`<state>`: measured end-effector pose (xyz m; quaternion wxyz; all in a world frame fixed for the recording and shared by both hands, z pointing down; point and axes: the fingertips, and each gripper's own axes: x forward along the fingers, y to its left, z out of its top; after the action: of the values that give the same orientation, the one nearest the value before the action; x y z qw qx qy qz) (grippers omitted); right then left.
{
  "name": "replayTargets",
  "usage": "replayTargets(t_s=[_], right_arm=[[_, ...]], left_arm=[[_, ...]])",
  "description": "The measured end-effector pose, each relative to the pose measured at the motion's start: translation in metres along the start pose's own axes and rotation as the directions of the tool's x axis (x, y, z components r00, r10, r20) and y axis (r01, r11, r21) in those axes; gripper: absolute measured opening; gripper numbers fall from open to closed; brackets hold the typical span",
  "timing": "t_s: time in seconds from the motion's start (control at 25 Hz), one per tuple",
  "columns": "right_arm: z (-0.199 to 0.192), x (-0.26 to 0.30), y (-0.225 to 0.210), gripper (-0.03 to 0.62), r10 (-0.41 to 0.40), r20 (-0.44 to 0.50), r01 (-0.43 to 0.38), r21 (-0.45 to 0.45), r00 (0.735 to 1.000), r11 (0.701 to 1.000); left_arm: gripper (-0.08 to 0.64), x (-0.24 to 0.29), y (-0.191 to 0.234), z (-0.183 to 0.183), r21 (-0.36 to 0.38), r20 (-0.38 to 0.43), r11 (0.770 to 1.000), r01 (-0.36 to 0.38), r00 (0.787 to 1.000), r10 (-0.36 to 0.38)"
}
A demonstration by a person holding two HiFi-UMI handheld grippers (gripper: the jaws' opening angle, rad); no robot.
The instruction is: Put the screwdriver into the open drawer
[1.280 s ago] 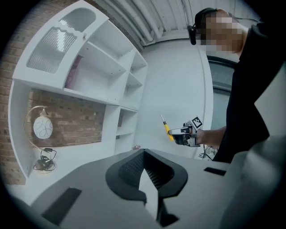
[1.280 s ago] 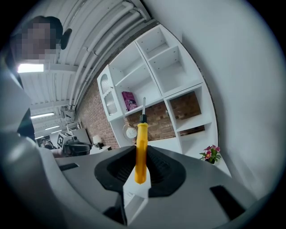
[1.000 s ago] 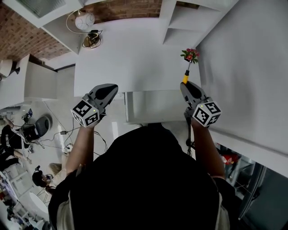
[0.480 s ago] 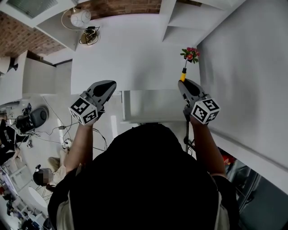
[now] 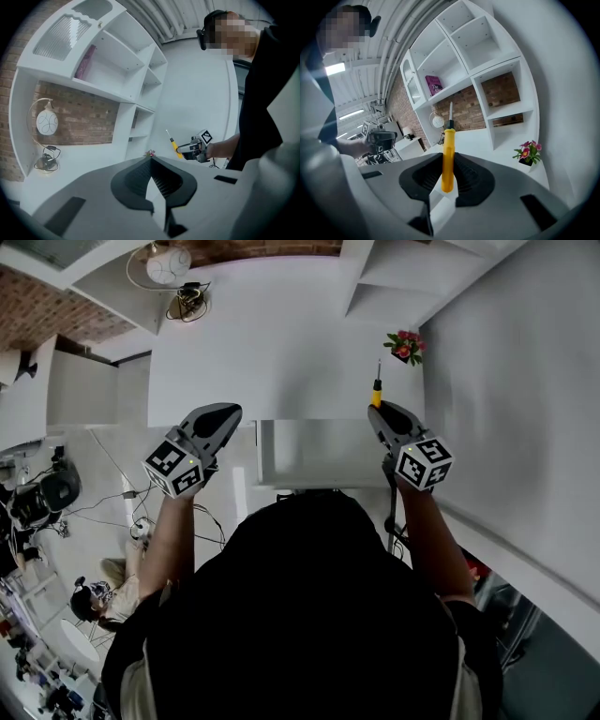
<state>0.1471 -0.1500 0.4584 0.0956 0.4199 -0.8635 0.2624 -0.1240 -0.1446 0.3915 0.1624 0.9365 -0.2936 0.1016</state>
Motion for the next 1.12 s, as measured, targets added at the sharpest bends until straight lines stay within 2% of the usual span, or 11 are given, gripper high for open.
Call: replayTargets(t_s=[0.32, 0.52, 0.68, 0.88, 1.12], right_arm=[[-0.043, 0.019, -0.010, 0.078, -0.023, -0.104, 0.016, -0.067, 0.994, 0.998], [-0.068, 0.024, -0.018, 0.078, -0.043, -0.143, 0.021, -0.149, 0.989, 0.989], [-0.088, 0.031, -0.018, 0.078, -0.030, -0.196, -0.008, -0.190, 0.980, 0.982], [-0.113, 0.038, -0.012, 0.078, 0.013, -0.253, -0.061, -0.184, 0.967, 0.981], [-0.142, 0.045, -0.005, 0.078, 0.036, -0.316, -0.110, -0.218, 0.948, 0.970]], left_arm=[[0.015, -0.003, 0.009, -0.014, -0.021, -0.013, 1.000, -0.016, 1.000, 0.015], [0.015, -0.003, 0.009, -0.024, -0.035, -0.015, 0.999, -0.019, 1.000, 0.019], [0.015, -0.006, 0.010, -0.027, -0.036, -0.023, 0.999, -0.024, 0.999, 0.023], [0.015, -0.011, 0.013, -0.034, -0.043, -0.035, 0.998, -0.037, 0.999, 0.035], [0.015, -0.012, 0.014, -0.047, -0.060, -0.058, 0.997, -0.040, 0.998, 0.036]])
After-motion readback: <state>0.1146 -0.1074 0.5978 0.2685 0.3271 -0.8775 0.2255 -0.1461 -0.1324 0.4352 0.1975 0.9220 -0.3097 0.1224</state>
